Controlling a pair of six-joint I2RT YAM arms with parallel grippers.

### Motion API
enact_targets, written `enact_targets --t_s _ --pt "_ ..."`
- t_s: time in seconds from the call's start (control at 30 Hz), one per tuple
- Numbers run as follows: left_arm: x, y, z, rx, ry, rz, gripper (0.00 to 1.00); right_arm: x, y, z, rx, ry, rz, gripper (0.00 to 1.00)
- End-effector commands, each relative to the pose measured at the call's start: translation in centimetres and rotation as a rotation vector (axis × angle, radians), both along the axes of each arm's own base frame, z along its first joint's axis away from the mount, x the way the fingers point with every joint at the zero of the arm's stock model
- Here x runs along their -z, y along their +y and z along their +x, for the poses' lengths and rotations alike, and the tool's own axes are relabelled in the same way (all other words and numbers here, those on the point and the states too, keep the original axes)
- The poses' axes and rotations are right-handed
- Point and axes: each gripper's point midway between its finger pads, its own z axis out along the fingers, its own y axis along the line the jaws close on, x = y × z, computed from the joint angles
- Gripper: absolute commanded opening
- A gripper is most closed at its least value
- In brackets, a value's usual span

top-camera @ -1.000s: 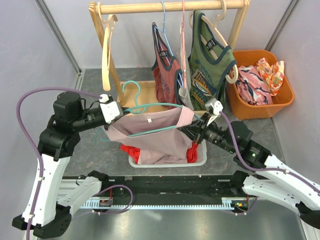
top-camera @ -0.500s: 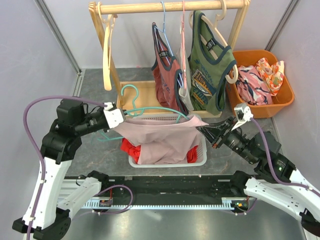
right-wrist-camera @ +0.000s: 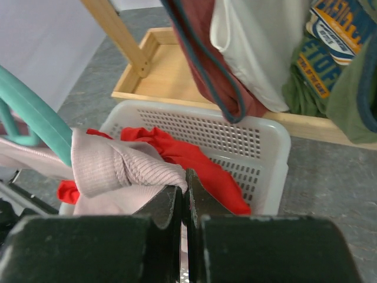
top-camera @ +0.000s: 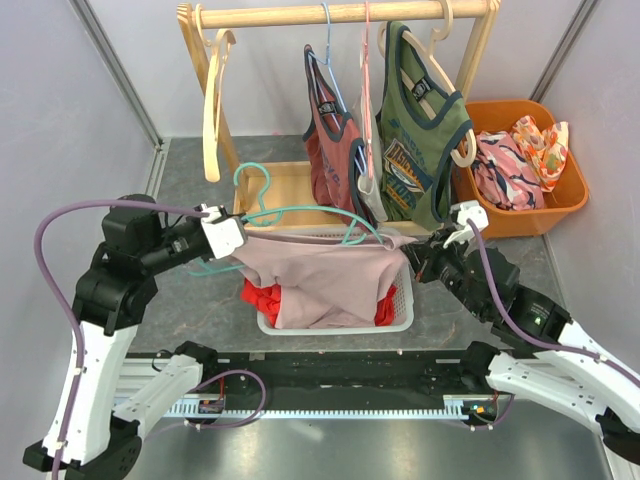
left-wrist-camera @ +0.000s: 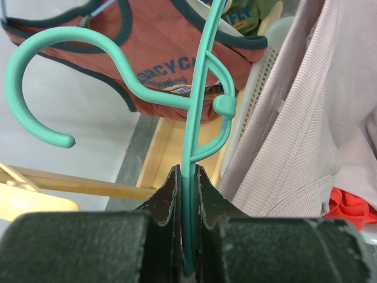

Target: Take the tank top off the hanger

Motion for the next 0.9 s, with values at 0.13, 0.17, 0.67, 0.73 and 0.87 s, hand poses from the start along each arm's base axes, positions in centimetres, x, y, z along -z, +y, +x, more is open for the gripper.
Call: enact_targets --t_s 0.13,0.17,0.67,0.73,0.87 --pt "-6.0 0.4 1.1 -0.067 -0.151 -0.1 0.02 1.2 0.8 -2.2 -0.139 -0.011 0.008 0.0" --pt "-6.3 0.0 1.1 -0.041 -0.146 -0.111 0.02 1.0 1.3 -2.8 -0.195 -0.03 0.006 0.01" --pt "-2.2 -4.4 2.3 0.248 -0.147 0.062 0.02 -12.0 -1.6 -3.6 -0.208 -0.286 -0.08 0.85" --pt "-2.4 -5.2 2.3 0.292 -0.206 0.102 0.02 -13.4 -0.9 -3.6 -0.239 -0.317 -0.091 0.84" --pt "-3.5 -6.5 2.2 0.344 -0.254 0.119 0.02 -15.6 1.2 -3.7 -0.324 -0.366 -0.084 0.84"
